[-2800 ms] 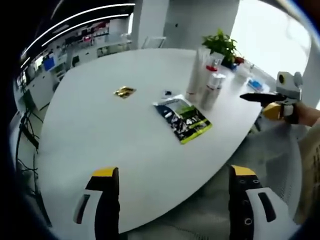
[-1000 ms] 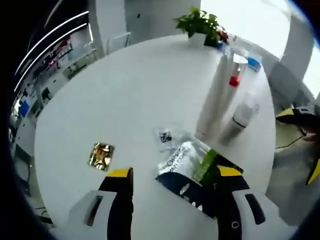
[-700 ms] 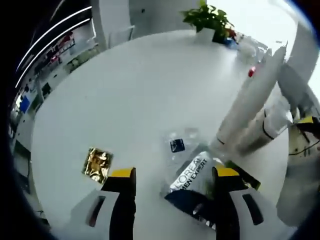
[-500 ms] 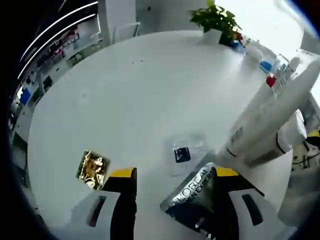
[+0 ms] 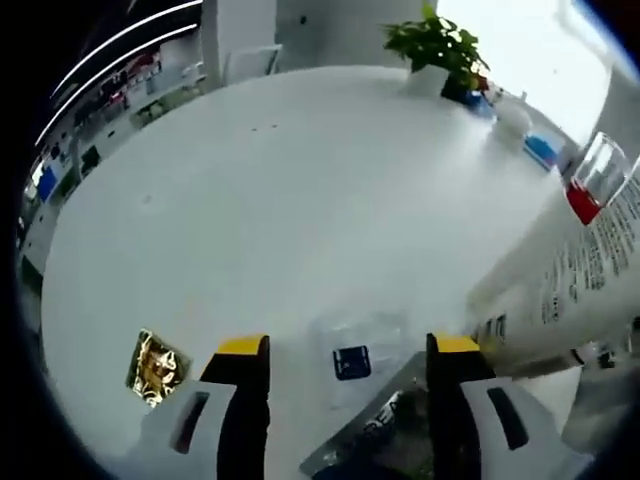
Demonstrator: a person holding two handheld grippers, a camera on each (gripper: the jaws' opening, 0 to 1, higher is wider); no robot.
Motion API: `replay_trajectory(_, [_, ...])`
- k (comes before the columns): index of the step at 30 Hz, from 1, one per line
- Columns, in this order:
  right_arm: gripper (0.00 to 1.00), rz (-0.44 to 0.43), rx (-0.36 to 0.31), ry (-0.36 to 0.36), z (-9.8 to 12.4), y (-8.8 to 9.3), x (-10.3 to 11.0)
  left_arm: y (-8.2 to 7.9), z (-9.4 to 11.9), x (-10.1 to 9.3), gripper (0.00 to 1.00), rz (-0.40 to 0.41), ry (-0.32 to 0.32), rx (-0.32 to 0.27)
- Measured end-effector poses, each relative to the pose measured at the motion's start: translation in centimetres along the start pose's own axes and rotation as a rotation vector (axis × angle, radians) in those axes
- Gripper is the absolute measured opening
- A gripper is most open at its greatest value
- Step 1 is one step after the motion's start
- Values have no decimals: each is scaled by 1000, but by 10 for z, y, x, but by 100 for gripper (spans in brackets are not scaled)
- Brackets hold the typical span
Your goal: Arrange the skincare products in the storage area until every visible bottle or jar stands upright without overlapping.
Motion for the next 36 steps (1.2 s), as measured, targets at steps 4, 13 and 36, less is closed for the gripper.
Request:
replay_trajectory(4, [91, -5, -1, 8, 0, 0, -1, 2, -6, -3, 58, -12, 0, 11])
replay_trajectory(13, [91, -11, -7, 12, 5, -2, 1, 3, -4, -6, 50, -62, -32, 17])
replay_trajectory(36, [91, -14, -18, 22, 9, -3, 5, 7, 9, 1, 1, -114, -24, 15])
Point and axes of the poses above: the point that each gripper's makers call its tool centre point, and the gripper's own axes: z roughly backward along the fingers, x roughly to its left, y roughly out of its underside, the point moved 7 cm from there along z, roughly backward along the fingers, and after that the axes turned 15 degrees about -x, right-handed, at the moved point
